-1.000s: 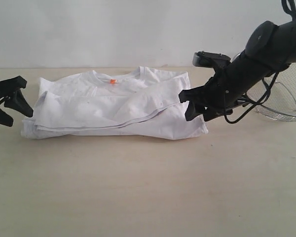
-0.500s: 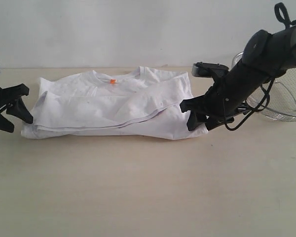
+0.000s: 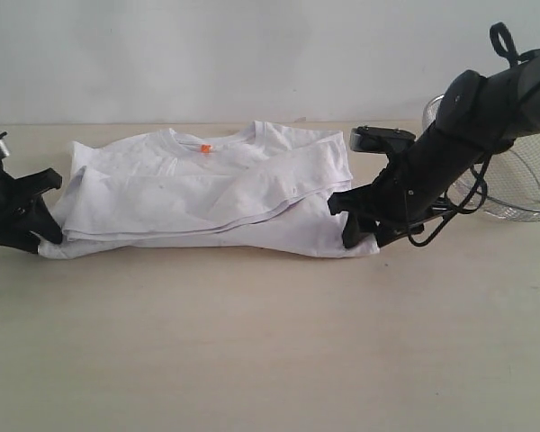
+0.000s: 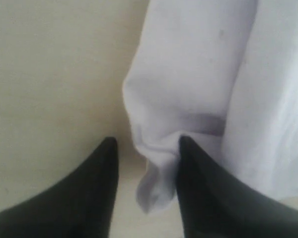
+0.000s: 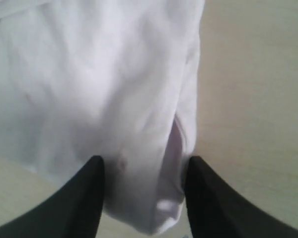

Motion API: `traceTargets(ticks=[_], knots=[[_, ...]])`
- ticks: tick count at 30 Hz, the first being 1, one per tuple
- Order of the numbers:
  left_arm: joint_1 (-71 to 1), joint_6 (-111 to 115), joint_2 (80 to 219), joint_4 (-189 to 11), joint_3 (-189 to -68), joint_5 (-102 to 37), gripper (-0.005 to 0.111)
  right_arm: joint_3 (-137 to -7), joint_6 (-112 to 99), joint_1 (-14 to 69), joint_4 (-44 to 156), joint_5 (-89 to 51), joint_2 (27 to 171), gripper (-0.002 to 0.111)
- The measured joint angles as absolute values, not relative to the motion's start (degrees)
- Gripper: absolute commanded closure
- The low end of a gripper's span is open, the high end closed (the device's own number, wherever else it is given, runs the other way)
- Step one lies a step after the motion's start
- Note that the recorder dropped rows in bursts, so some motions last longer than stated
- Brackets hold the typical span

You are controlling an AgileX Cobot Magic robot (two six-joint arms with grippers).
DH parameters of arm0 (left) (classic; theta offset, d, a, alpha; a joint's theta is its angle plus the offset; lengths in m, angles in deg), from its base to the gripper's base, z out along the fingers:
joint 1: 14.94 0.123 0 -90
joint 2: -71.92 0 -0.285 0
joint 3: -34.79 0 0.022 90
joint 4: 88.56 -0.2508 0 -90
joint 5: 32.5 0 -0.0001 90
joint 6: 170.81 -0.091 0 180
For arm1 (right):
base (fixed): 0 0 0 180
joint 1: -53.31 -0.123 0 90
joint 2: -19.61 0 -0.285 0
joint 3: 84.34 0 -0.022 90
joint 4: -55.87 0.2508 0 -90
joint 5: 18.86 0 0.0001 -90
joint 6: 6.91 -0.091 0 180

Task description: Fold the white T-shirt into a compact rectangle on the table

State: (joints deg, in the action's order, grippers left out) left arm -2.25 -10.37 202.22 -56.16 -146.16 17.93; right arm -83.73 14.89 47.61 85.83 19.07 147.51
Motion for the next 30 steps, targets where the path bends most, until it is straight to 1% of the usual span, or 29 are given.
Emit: traceTargets(ticks=[1,3,4,17,30], knots=[[-2.3,-10.4,202.2,-56.2,-146.2,17.9,0.102,-83.7,14.9,47.6,85.8,19.0,147.5,0.087],[-2.3,-10.4,202.2,-56.1,-146.2,17.9,0.102,-83.7,14.9,47.6,85.8,18.9,147.5,0.103],[-2.3,-10.4,202.2,-55.9,-146.2,17.9,0.102,-83.7,14.9,47.6,85.8,18.9,147.5,0.108],[-2.4,-9.5,202.0,-56.6,-146.0,21.6,0.102,-83.7,14.0,47.6,85.6,21.2,146.2,0.108],[-2.7,-6.1,196.9,-59.8,-141.7,22.6,0.102,-83.7,13.1,47.6,85.4,23.4,146.2,0.108]])
